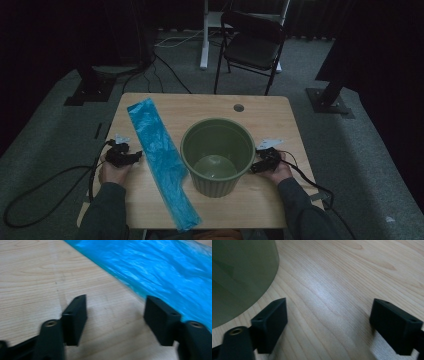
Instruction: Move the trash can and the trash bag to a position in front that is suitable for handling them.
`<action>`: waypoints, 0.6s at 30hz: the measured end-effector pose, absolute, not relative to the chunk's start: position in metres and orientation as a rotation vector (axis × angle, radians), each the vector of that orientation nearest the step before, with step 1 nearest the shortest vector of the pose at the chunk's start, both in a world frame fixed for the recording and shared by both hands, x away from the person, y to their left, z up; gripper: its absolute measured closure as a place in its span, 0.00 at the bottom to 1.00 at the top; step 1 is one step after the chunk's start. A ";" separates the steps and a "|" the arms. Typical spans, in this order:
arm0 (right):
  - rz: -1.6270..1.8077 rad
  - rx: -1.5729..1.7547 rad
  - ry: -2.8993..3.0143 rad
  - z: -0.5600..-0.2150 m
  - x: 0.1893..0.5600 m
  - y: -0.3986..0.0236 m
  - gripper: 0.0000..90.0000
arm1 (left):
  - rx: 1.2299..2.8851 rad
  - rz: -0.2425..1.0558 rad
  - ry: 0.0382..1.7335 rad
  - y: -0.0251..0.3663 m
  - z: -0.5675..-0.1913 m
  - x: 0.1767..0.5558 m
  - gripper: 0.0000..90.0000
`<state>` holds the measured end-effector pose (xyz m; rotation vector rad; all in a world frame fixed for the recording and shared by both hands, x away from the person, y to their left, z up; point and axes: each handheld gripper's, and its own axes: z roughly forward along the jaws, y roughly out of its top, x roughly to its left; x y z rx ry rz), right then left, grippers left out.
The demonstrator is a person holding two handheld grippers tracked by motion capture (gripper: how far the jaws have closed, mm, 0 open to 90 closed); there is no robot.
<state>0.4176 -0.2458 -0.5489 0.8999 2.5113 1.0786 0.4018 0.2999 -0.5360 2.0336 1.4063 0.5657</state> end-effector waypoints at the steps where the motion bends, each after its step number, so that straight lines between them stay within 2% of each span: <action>1: 1.079 0.906 2.509 -0.549 0.418 -0.246 0.20 | 2.044 0.556 1.399 0.299 -0.535 0.401 0.46; 3: 1.074 0.917 2.506 -0.546 0.418 -0.248 0.33 | 2.052 0.547 1.392 0.298 -0.534 0.400 0.52; 4: 1.074 0.917 2.506 -0.546 0.418 -0.248 0.33 | 2.059 0.531 1.379 0.297 -0.533 0.400 0.52; 6: 1.053 0.937 2.518 -0.542 0.418 -0.250 0.47 | 2.062 0.513 1.339 0.292 -0.530 0.399 0.52; 8: 1.055 0.952 2.536 -0.540 0.417 -0.250 0.53 | 2.059 0.505 1.293 0.287 -0.523 0.398 0.53; 13: 1.075 0.938 2.554 -0.534 0.414 -0.248 0.56 | 1.996 0.472 1.160 0.266 -0.500 0.391 0.54; 18: 1.108 0.903 2.566 -0.523 0.410 -0.248 0.56 | 2.016 0.355 0.983 0.227 -0.481 0.382 0.57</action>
